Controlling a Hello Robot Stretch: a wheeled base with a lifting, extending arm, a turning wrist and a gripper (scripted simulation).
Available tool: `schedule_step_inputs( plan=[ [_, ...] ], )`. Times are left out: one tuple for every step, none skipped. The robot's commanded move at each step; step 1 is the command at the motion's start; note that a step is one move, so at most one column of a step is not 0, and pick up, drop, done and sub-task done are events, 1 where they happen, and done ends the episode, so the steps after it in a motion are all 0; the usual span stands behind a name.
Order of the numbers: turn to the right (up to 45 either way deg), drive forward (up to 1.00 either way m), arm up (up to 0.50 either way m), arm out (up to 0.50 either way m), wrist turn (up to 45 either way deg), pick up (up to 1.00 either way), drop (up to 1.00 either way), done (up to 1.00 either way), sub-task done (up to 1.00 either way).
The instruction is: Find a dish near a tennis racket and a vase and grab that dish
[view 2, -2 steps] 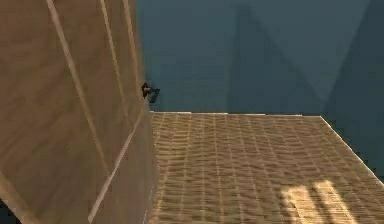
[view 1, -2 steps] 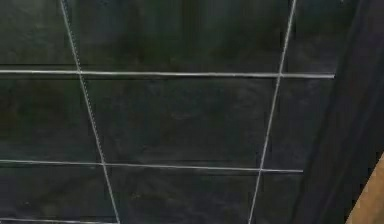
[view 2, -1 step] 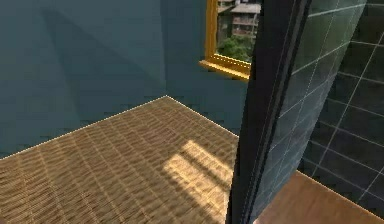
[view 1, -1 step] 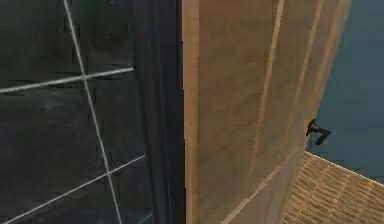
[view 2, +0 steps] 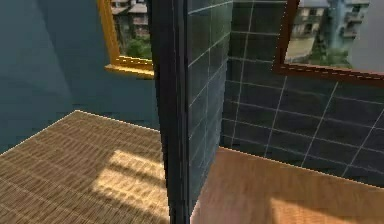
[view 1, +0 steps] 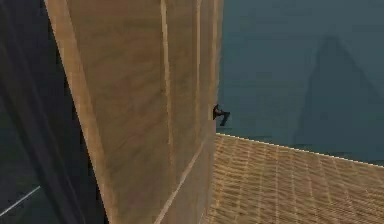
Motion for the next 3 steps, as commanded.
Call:
schedule_step_inputs(
  plan=[
    [27.0, 0.0, 0.0, 0.0, 0.0, 0.0, 0.0, 0.0, 0.0],
    [0.0, 1.0, 0.0, 0.0, 0.0, 0.0, 0.0, 0.0, 0.0],
    [0.0, 0.3, 0.0, 0.0, 0.0, 0.0, 0.0, 0.0, 0.0]
  ],
)
